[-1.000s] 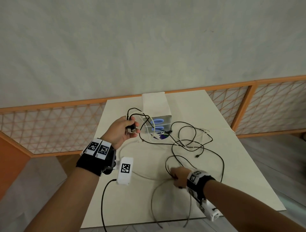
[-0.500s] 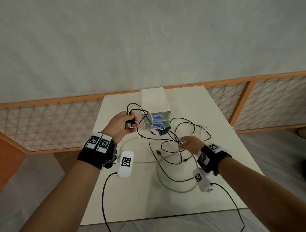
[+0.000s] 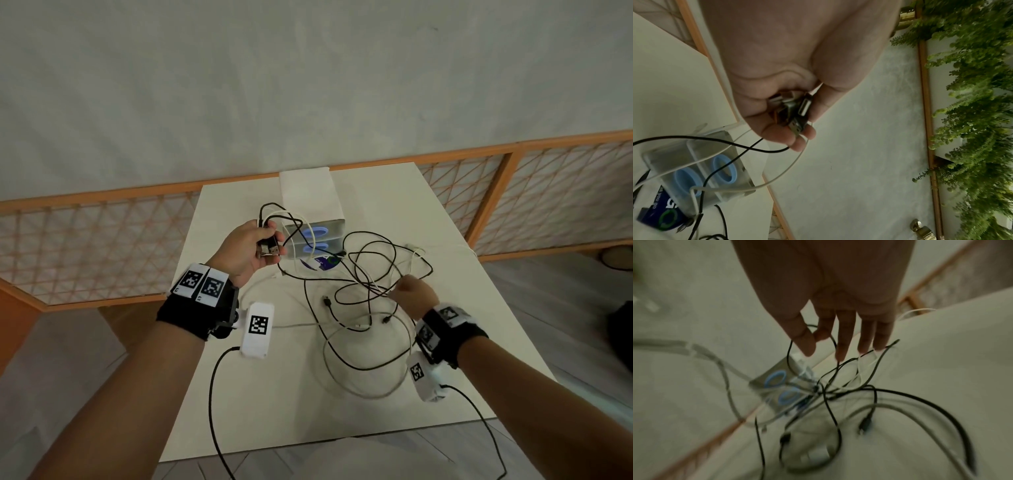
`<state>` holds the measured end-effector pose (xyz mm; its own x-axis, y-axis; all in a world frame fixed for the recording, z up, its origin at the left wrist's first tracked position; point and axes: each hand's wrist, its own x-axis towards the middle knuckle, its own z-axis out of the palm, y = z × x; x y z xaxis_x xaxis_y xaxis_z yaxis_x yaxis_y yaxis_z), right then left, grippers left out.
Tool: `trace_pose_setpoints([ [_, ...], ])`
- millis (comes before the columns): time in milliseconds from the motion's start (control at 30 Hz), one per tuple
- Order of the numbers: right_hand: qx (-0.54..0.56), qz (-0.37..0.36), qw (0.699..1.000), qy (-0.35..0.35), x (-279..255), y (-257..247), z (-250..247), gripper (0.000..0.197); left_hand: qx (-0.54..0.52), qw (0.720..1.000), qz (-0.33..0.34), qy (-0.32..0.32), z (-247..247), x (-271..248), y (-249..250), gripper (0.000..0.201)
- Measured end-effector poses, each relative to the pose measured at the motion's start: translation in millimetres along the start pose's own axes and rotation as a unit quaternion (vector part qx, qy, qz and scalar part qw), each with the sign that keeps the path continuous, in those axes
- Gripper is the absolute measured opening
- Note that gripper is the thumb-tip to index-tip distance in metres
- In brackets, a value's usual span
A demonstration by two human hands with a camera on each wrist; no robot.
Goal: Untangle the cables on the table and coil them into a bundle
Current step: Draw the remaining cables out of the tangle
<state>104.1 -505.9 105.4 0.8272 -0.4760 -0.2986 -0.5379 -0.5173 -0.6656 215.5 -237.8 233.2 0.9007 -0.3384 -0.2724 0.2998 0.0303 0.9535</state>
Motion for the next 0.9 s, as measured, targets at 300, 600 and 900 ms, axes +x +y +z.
trace_pose_setpoints([
  [300,-0.361,-0.228,0.856,-0.291,-67,-20,97,0.083,0.012,1.000,-0.012,-0.013,10,3,-7,0.021],
  [600,-0.029,-0.279,0.937,-0.209,-75,-41,69,0.023,-0.001,1.000,-0.027,0.009,2,4,-18,0.019],
  [900,0.393,-0.100,0.914,0.025,-25,-80,-13,0.023,-0.019,0.999,0.001,0.026,-3,-3,-5,0.018],
])
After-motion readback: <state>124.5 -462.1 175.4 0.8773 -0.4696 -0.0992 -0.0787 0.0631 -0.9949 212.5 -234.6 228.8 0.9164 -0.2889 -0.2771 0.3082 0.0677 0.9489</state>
